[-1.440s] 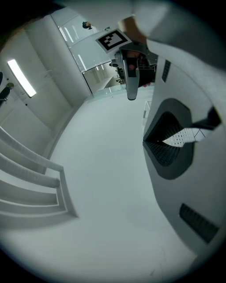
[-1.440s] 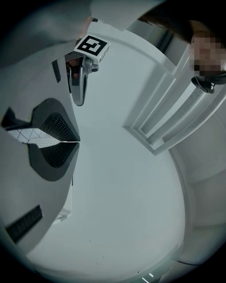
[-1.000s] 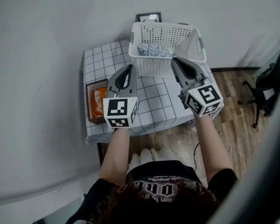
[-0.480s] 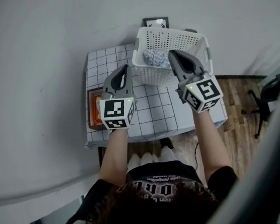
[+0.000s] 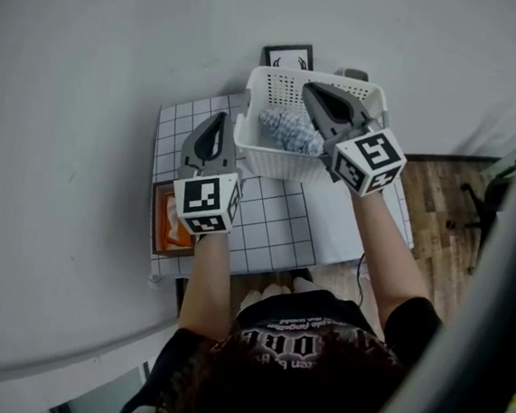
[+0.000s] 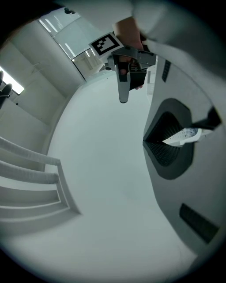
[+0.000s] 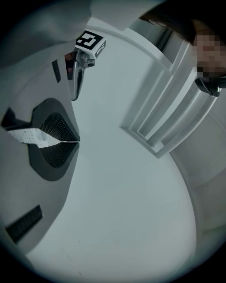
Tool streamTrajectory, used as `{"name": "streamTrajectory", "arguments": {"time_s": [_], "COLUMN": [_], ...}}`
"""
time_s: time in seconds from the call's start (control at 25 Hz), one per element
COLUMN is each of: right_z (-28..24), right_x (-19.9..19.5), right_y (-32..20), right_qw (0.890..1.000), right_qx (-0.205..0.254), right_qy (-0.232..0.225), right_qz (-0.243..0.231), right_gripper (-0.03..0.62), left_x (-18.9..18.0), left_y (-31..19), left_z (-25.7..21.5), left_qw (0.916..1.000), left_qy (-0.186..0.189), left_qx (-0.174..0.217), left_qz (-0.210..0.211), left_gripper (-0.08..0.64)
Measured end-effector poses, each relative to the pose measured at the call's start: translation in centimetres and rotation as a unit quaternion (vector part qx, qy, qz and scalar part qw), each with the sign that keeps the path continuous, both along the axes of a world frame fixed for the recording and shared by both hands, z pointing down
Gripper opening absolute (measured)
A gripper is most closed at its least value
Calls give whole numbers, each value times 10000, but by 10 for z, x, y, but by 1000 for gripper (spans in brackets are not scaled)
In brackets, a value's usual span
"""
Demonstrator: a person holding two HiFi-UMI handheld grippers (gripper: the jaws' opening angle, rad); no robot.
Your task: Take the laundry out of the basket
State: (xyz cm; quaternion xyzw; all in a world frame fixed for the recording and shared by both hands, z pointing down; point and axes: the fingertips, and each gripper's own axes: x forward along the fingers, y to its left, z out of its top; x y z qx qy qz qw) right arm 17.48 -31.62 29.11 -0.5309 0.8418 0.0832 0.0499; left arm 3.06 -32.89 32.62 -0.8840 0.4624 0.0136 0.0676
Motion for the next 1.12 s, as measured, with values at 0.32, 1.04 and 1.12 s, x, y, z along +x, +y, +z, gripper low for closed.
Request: {"name": "streamTrajectory", "arguments": {"time_s": [0.32,1.04,1.12], "right_z": [9,83,90], "right_x": [23,24,25], "right_y": [-34,-89,-94], "right_qw": [9994,9857,9837], "right_qx": [-140,-934,-1018], "right_qy": [175,850,891], "right_qz": [-279,-1116,-1182], "right_gripper": [29,31,32], "left_x": [13,6,8], "left_y": [-23,-45,-47], "left_z": [-4,-13,-13], "left_qw": [9997,9983,9982], "left_qy": [-43,-122,-117], "left_qx": [27,160,174], "left_qz": [-227,-554,-559], "left_gripper": [0,2,1]}}
